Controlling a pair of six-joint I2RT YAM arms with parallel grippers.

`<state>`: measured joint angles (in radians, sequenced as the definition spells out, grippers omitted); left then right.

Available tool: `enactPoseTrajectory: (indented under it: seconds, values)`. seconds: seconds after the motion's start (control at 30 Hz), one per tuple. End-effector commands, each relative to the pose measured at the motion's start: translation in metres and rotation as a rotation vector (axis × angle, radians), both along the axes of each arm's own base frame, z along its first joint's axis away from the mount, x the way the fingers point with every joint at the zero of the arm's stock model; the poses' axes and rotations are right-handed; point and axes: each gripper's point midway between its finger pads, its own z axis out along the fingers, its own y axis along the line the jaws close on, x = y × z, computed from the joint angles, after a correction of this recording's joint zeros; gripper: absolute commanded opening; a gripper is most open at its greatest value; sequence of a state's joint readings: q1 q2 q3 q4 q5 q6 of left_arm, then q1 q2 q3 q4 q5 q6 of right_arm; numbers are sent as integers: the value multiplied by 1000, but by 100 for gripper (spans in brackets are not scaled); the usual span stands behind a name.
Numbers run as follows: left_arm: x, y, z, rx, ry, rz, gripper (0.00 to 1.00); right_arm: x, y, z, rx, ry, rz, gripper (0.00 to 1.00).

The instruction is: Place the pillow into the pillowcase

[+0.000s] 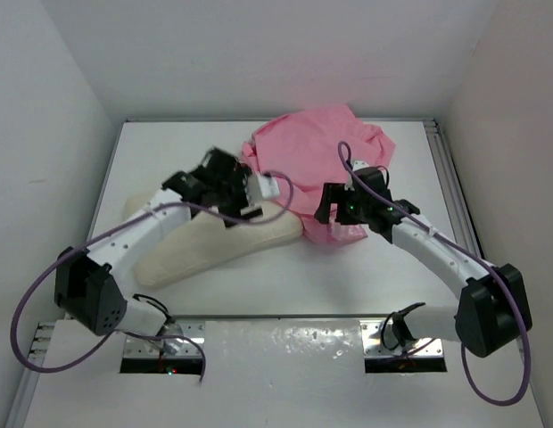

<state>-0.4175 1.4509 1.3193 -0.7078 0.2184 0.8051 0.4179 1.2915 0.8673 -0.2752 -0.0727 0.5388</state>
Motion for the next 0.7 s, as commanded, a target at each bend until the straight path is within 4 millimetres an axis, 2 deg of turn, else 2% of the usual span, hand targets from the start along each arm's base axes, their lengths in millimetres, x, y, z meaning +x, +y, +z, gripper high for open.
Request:
enactPoseTrajectory:
  seconds: [0.0,0.03,0.07,0.1,0.17,0.23,0.27,0.33,0.37,0.4,0.43,0.5,0.53,0.6,0.63,0.67]
  values:
    - [-68,27,-60,331,89,-169,77,-7,-7,-5,-19,-20,-49,86]
    - [-74,22,-65,320,90,-151,84,-15,-6,-15,-26,-2,-37,86]
    - [-81,11,-64,305,69,-163,96,-15,-4,-15,-12,-14,-38,86]
    - [-85,3,-74,280,69,-150,100,-20,-2,-23,-12,-1,-33,85]
    - [-80,-14,-78,262,1,-133,100,-18,5,-24,19,-17,-26,80]
    - [-79,-14,-97,277,0,-108,100,-23,11,-32,31,-6,-8,76]
    - [-75,-23,-100,272,-40,-113,100,-21,16,-32,40,-18,0,71]
    - [-80,-18,-126,309,-29,-117,100,-22,19,-42,21,-2,5,69]
    - [-72,-18,-130,316,-74,-99,100,-21,19,-50,11,13,3,67]
    - [-70,-14,-136,343,-93,-91,100,-21,20,-54,8,20,3,66]
    - [-73,-3,-153,382,-85,-77,100,-20,20,-57,6,28,-4,65]
    - [-55,1,-148,397,-168,-18,100,-18,22,-66,3,46,-7,60]
    - [-53,15,-157,422,-158,17,100,-16,25,-67,10,45,-3,58]
    - [-49,18,-159,414,-155,35,96,-13,31,-71,16,61,9,51]
    - [-50,18,-162,403,-140,30,82,-9,36,-69,32,46,17,49]
    - [-50,17,-162,391,-122,34,70,-7,38,-70,34,51,23,39]
